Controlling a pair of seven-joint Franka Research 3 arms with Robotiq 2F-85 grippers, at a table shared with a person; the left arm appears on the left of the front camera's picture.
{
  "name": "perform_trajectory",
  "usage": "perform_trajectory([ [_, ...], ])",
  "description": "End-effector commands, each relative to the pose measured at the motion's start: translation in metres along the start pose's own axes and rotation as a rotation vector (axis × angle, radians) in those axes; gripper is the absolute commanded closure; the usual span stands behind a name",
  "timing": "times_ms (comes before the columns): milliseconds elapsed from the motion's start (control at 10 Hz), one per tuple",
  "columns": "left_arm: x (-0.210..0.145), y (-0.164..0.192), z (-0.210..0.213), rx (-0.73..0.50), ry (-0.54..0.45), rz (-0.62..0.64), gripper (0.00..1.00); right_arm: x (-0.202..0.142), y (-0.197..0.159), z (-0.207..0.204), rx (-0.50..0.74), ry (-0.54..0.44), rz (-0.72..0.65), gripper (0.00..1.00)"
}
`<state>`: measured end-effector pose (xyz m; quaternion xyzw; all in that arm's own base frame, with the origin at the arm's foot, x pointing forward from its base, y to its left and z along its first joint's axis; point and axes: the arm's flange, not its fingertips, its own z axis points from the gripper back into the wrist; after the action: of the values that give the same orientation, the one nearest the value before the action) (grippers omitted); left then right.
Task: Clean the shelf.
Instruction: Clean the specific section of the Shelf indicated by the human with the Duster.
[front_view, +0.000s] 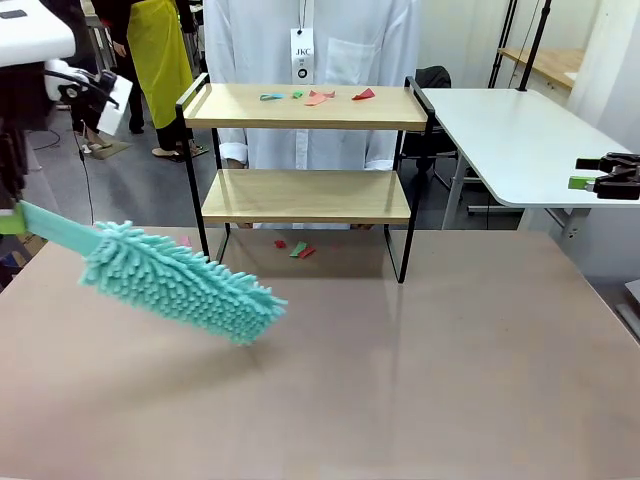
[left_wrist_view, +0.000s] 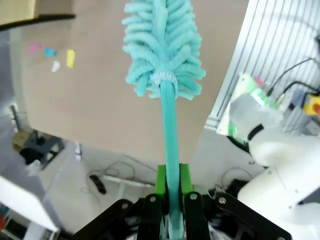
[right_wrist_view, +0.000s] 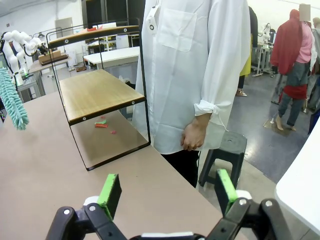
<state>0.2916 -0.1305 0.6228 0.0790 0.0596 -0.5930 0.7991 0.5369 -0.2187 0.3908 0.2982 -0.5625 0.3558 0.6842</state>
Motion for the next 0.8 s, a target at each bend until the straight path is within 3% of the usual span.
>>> perform_trajectory([
  [0, -0.011, 0.018, -0.002, -0.027, 0.035, 0.001, 0.87, 0.004, 0.001, -0.001, 0.000, 0.015, -0.009, 0.00],
  [100, -0.007, 0.026, -0.007, -0.036, 0.046, 0.060, 0.87, 0.004, 0.001, -0.001, 0.000, 0.015, -0.009, 0.00],
  [200, -0.007, 0.010, -0.004, -0.015, 0.024, 0.016, 0.87, 0.004, 0.001, -0.001, 0.000, 0.015, -0.009, 0.00],
  [700, -0.007, 0.010, -0.004, -0.015, 0.024, 0.016, 0.87, 0.004, 0.001, -0.001, 0.000, 0.015, -0.009, 0.00],
])
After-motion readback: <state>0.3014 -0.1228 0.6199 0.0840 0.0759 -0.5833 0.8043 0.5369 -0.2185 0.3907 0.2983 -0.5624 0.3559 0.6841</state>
